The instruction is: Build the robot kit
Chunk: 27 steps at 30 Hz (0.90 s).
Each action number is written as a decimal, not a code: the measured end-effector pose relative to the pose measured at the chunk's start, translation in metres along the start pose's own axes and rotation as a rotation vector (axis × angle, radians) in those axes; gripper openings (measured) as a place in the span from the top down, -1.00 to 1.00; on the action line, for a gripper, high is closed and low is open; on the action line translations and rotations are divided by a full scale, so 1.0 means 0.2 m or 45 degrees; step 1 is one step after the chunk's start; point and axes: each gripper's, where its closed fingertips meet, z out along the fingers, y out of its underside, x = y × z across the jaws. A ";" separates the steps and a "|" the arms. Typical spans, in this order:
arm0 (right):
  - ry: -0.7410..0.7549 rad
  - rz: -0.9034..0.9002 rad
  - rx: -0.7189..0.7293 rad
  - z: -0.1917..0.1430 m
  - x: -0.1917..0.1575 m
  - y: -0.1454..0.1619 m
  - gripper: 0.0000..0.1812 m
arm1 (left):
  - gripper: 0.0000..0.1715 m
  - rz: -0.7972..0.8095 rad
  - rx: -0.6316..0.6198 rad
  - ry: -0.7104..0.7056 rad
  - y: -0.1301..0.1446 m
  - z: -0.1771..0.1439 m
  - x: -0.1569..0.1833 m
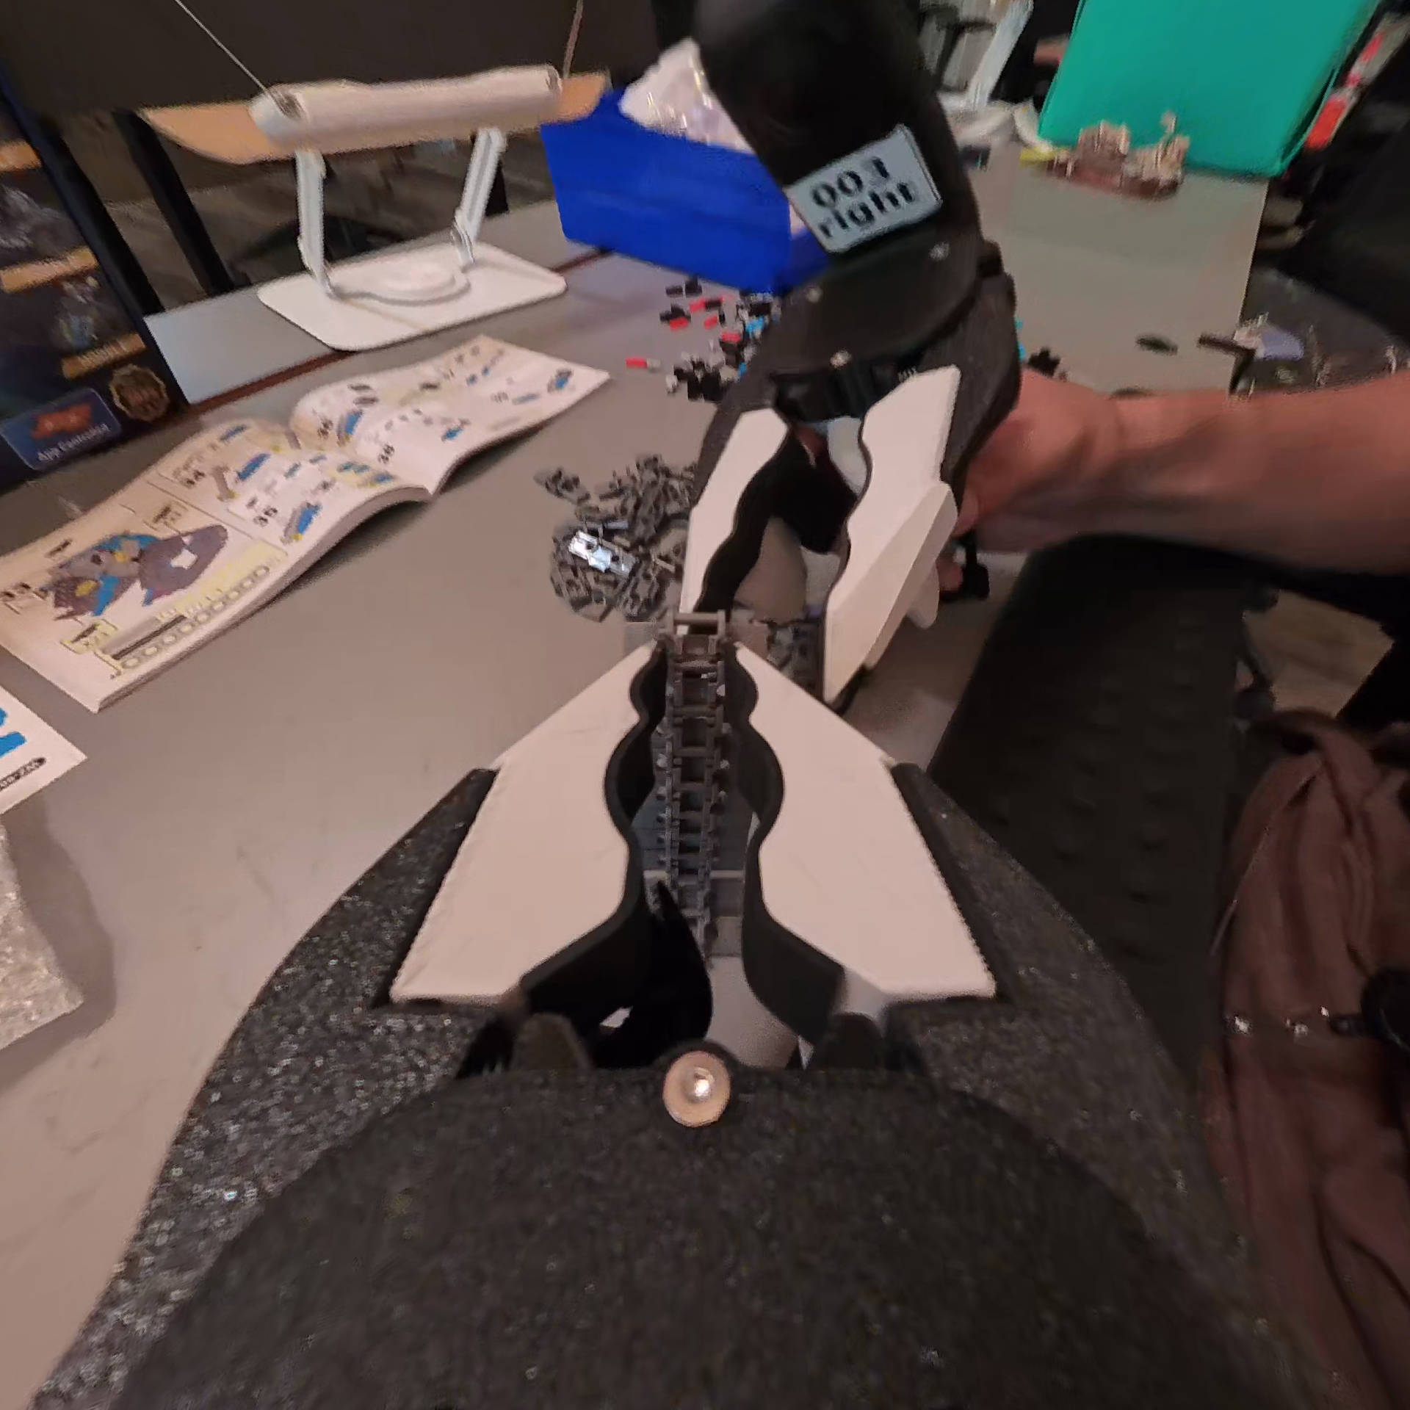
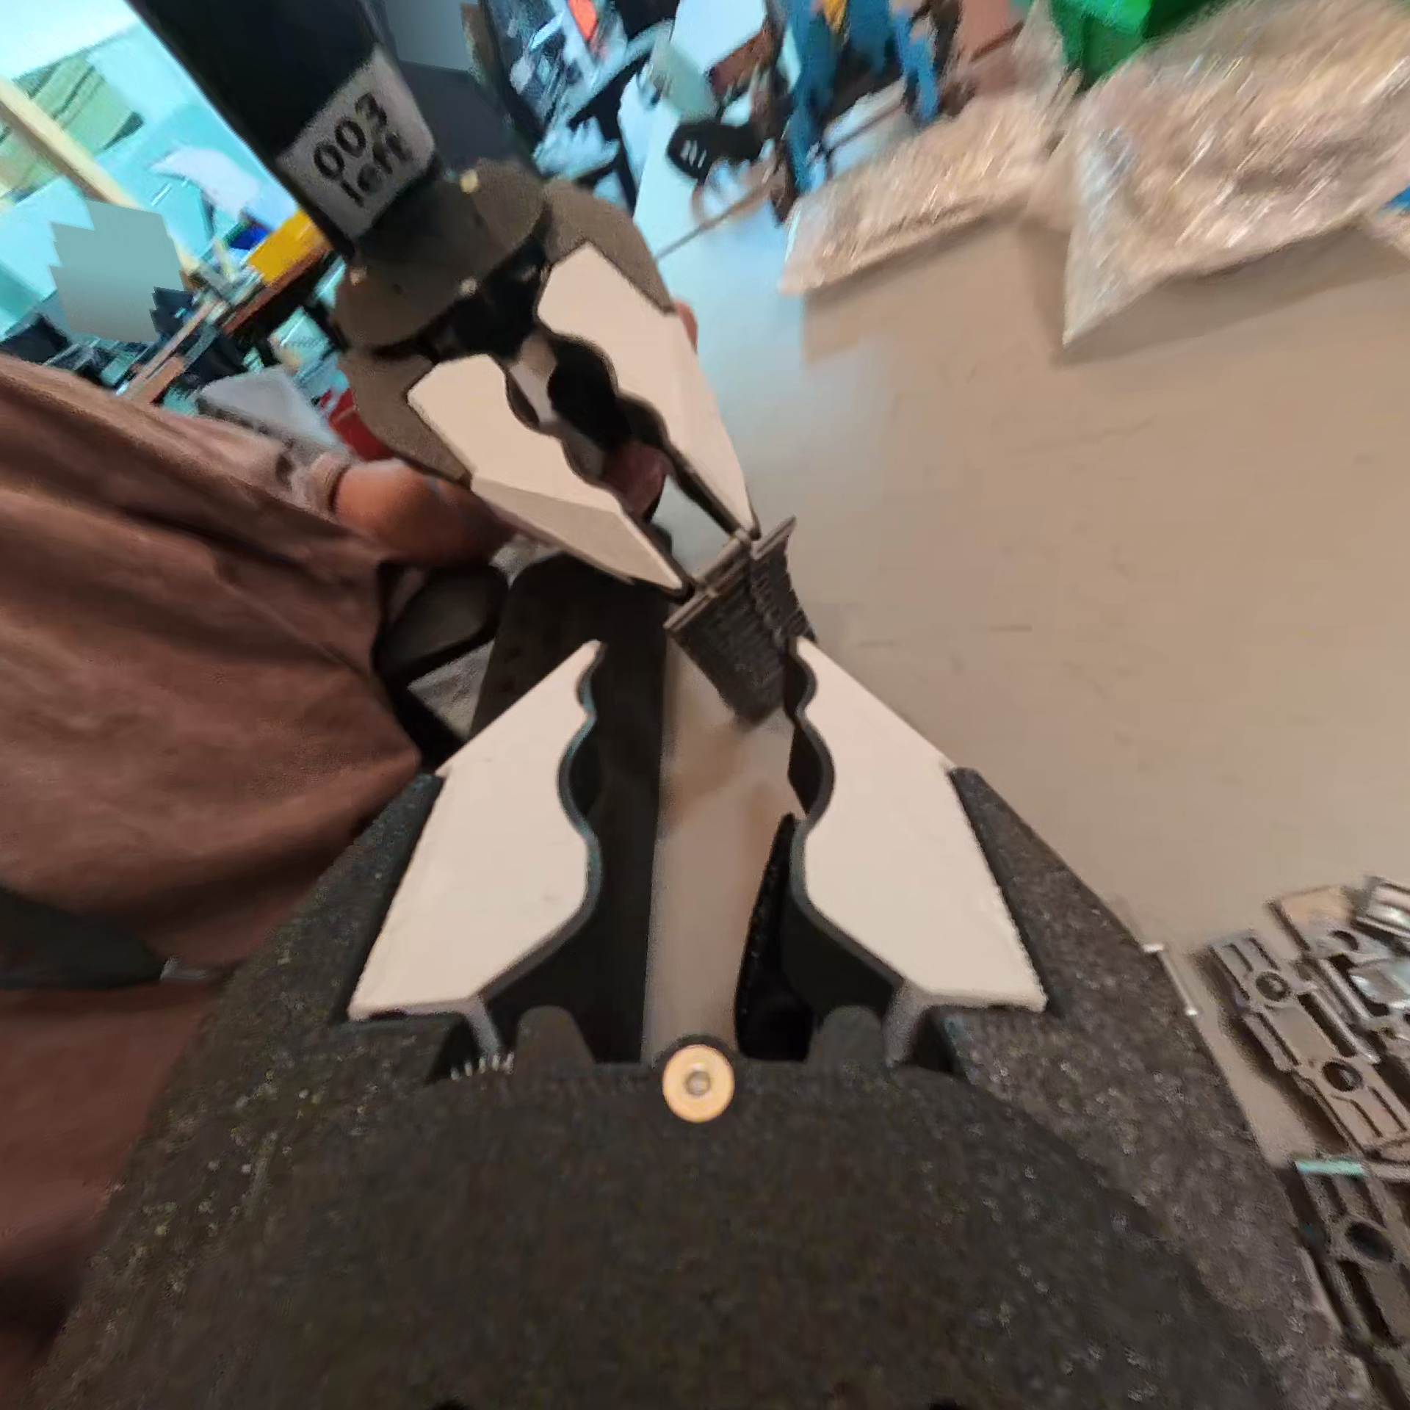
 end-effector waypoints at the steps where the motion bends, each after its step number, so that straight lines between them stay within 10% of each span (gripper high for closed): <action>1: 0.024 -0.021 0.071 -0.01 -0.01 -0.04 0.55 | 0.83 -0.010 0.032 -0.005 -0.03 0.00 0.00; 17: -0.042 0.019 0.300 -0.16 -0.09 -0.15 0.98 | 0.83 -0.071 0.223 -0.008 -0.19 -0.08 0.06; 27: -0.139 -0.146 0.249 -0.19 -0.22 -0.14 0.98 | 0.68 -0.552 0.283 0.508 -0.17 -0.11 0.15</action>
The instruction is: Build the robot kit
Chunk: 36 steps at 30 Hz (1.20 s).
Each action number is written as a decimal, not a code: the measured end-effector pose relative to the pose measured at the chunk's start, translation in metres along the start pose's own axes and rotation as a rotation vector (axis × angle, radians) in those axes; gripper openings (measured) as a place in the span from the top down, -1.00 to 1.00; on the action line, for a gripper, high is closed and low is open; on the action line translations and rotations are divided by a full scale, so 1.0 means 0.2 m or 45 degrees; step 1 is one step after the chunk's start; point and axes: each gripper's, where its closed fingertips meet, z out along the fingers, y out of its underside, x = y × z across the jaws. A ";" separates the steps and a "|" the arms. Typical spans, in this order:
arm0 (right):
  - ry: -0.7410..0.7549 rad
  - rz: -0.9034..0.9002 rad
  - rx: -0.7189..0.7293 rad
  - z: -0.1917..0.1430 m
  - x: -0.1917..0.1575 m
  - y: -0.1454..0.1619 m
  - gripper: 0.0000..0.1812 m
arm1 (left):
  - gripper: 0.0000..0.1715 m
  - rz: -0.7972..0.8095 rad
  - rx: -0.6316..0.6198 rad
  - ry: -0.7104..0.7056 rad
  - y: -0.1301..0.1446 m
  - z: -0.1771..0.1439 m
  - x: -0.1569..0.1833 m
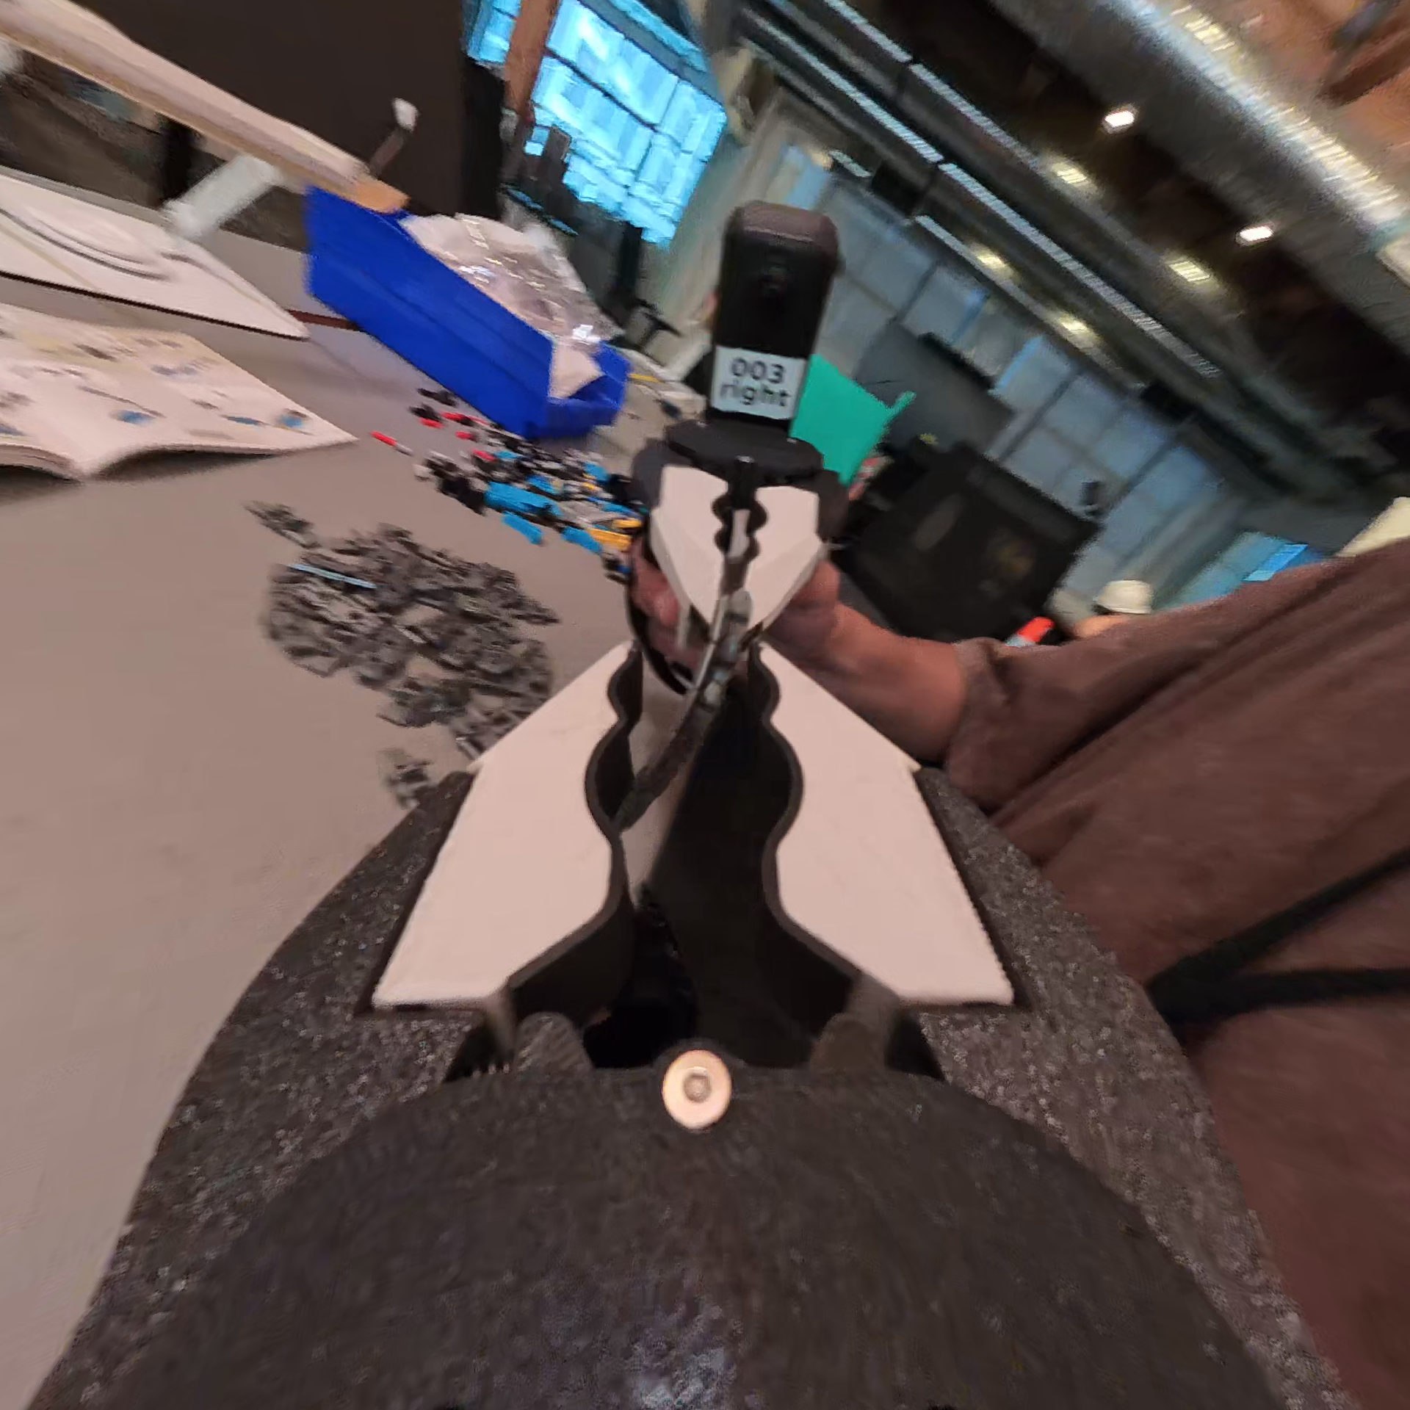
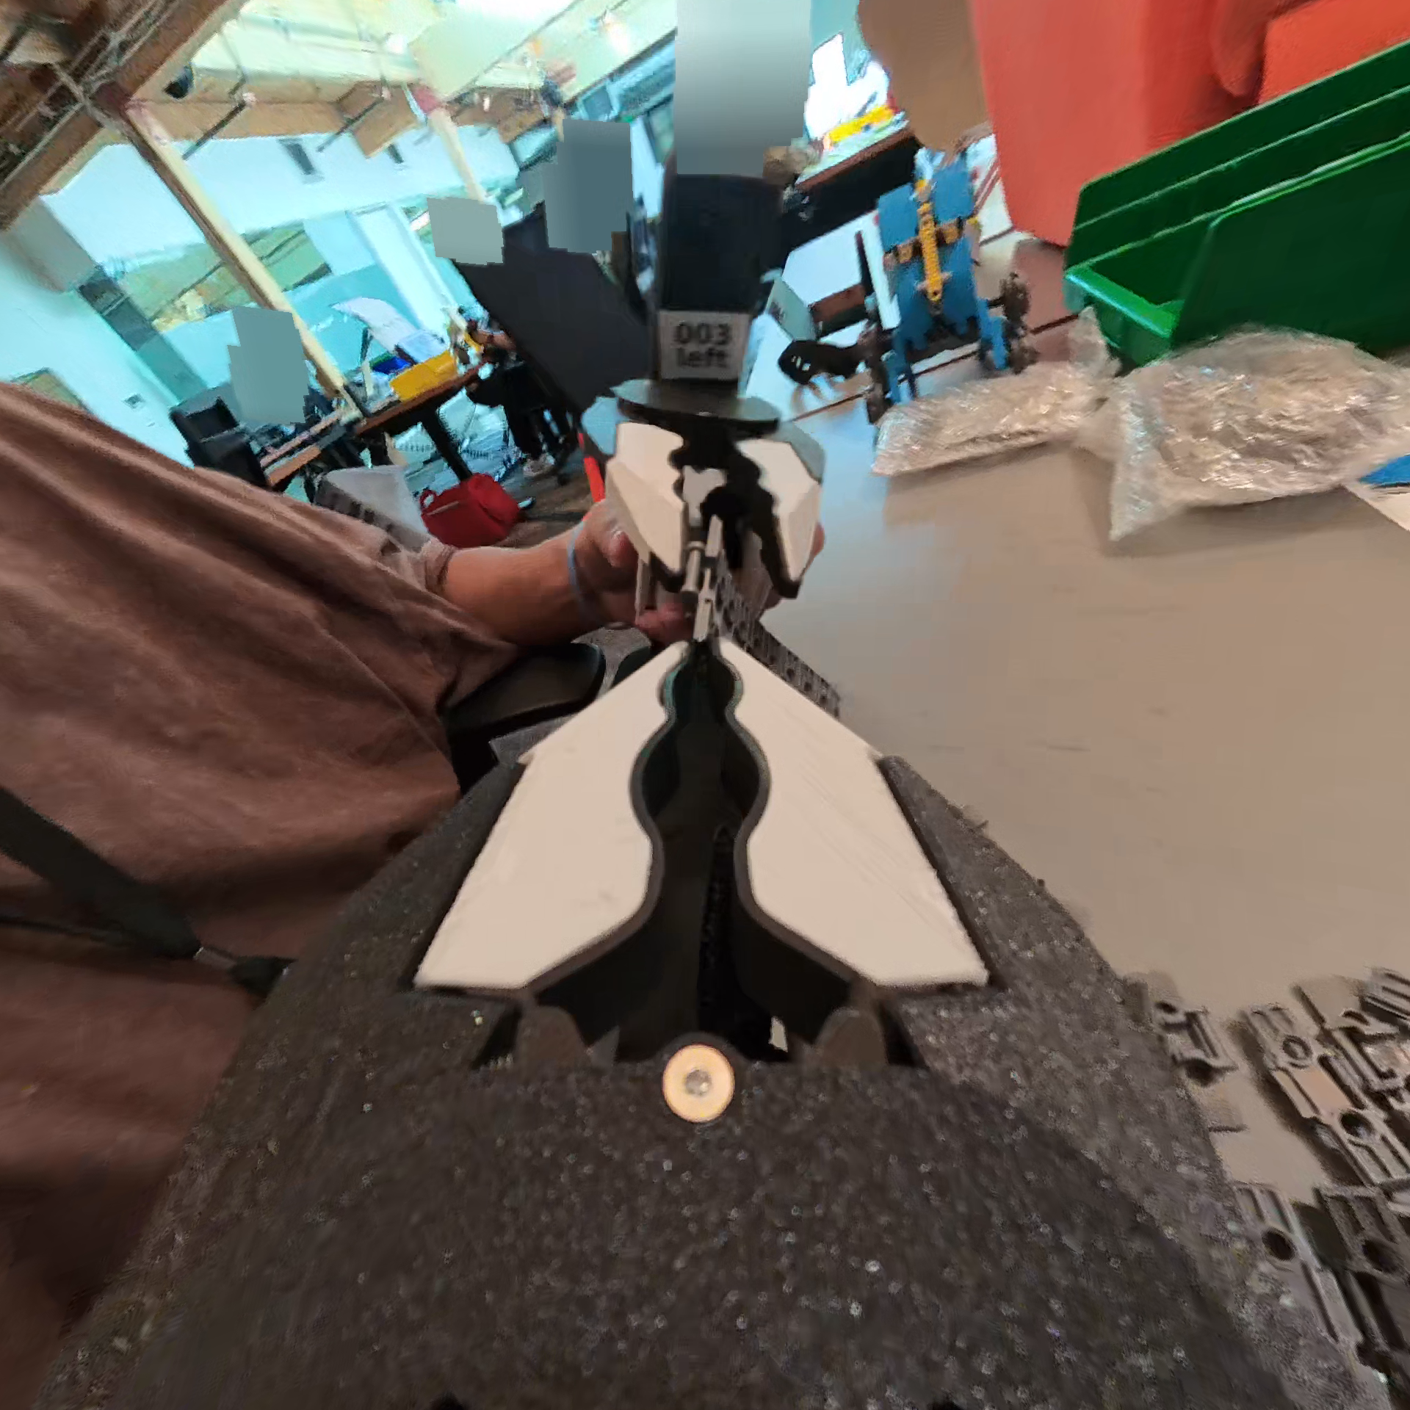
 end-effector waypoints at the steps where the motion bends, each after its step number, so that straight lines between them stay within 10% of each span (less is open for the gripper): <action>1: 0.001 -0.017 -0.037 0.01 -0.01 0.02 0.98 | 0.71 -0.017 0.001 0.060 0.01 0.00 0.02; 25: 0.038 0.024 -0.002 0.00 0.01 0.03 0.98 | 0.96 0.010 -0.051 0.162 0.08 -0.01 0.03; 30: 0.112 -0.019 -0.063 0.02 0.06 0.03 0.93 | 0.97 0.254 -0.075 -0.026 0.05 -0.07 0.00; 36: 0.594 -0.010 -0.570 0.04 0.37 0.35 0.69 | 0.97 0.326 0.006 -0.458 -0.07 -0.22 -0.11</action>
